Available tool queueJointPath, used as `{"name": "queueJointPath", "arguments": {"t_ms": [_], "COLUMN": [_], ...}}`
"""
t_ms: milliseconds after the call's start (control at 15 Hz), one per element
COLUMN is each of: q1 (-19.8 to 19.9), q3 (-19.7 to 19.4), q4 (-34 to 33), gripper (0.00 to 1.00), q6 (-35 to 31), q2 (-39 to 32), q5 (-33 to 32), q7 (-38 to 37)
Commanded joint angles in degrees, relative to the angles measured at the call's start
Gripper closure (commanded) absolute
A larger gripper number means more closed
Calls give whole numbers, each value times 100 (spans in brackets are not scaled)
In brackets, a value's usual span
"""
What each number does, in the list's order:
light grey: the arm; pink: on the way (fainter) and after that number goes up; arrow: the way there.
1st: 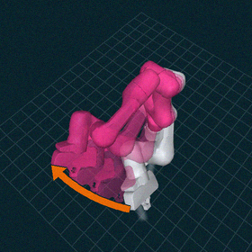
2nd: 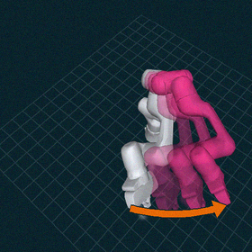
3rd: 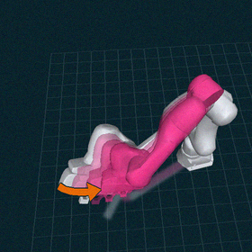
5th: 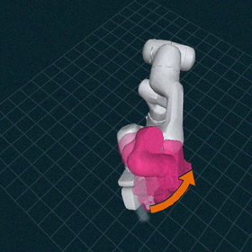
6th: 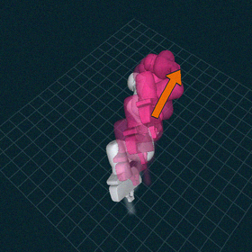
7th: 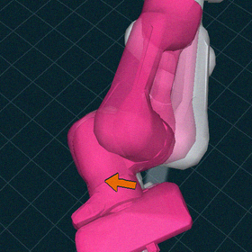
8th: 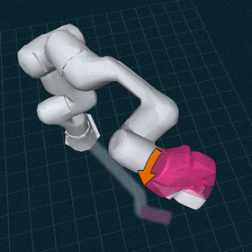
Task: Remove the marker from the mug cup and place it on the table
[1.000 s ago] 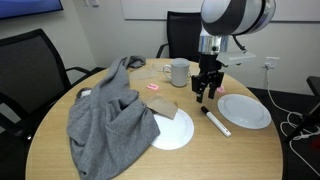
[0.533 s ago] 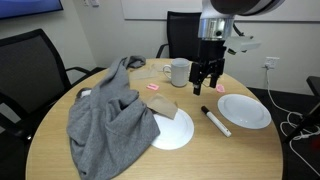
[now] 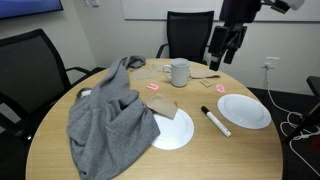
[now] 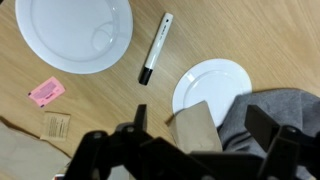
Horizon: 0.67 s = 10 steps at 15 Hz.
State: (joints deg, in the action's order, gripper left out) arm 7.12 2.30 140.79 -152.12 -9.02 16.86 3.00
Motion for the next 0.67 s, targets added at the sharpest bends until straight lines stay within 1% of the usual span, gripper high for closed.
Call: {"name": "queueJointPath", "arguments": {"t_ms": [0,333,400,600], "q1": [-181,-331,-348,-398], "q3": [-132,-213,-251,-268], "q4": [736,1220,857,1058], "gripper": [0,0,0,0], "q6": [-238,-317,-159,-171], "q2": [1069,1858,1436,1704], "q5": [-134,-155,-102,-125], "q7": [-49,-4,-38,-49]}}
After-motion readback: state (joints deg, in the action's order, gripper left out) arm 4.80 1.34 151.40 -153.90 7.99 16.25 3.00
